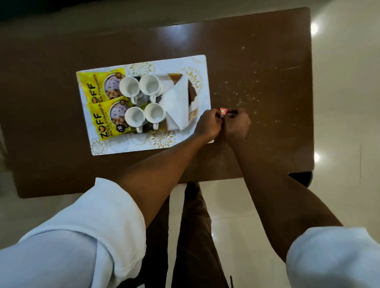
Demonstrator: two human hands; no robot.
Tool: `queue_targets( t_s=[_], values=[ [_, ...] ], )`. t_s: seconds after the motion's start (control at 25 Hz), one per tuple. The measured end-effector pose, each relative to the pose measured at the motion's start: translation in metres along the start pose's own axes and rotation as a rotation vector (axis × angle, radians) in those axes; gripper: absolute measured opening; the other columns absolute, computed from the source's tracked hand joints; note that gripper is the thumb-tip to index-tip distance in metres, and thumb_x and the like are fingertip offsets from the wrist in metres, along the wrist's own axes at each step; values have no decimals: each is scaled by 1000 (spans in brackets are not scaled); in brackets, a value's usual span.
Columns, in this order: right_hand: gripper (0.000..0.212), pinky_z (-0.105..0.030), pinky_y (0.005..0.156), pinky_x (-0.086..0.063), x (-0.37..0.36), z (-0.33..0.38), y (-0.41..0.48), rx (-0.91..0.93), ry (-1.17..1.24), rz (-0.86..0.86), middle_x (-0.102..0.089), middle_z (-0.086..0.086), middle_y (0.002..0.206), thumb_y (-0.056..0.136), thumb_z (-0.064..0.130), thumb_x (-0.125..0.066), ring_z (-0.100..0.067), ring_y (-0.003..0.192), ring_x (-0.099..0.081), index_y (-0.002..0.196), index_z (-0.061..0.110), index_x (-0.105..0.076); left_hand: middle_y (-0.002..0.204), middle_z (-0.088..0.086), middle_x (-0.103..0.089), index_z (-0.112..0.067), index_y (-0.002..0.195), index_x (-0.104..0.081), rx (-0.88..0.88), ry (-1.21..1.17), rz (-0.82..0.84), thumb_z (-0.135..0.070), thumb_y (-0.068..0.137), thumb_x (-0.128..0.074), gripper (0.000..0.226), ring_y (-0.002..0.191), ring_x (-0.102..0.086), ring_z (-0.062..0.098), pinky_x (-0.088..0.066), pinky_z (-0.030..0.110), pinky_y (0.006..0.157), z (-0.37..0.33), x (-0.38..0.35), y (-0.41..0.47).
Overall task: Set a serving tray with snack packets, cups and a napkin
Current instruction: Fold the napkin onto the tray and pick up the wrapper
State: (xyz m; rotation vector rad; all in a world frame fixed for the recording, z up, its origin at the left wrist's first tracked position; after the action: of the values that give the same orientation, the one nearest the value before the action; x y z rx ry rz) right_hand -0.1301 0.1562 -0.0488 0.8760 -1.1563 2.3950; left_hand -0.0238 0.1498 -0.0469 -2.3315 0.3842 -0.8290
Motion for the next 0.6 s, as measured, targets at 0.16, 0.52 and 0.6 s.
queue_targets(
  t_s=[0.16,0.52,0.6],
  values=[
    [27,-33,83,-57,-31,39,-9,91,-27,78,-77,-6,110,88,12,-71,-20,97,-71,114,14,-76,120,18,-72,-1,122,-69,-36,-26,-84,-13,105,-50,28,108,-69,33,-56,45,93,23,34,6],
    [26,-41,92,-61,-45,65,-9,159,-106,98,-77,-6,112,94,8,-65,-22,105,-72,118,13,-74,121,15,-73,-5,125,-68,-18,-10,-102,-19,105,-52,29,109,-69,32,-57,40,93,24,54,10],
    [26,-41,93,-61,-45,66,-8,144,-117,95,-77,-5,113,95,8,-65,-21,105,-72,119,14,-74,122,14,-73,-6,127,-68,-15,-16,-93,-19,106,-53,29,109,-70,31,-56,37,92,23,56,11]
  ],
)
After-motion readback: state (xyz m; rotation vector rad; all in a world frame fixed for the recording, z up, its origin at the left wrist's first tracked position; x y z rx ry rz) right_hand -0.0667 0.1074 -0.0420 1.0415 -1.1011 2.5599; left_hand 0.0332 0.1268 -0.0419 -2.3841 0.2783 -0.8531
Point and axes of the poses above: each hand's wrist, its own y-axis towards the middle knuckle, its own x-axis out of the back of the hand, z = x × y, the point moved 2 cm from there along y, towards the middle knuckle
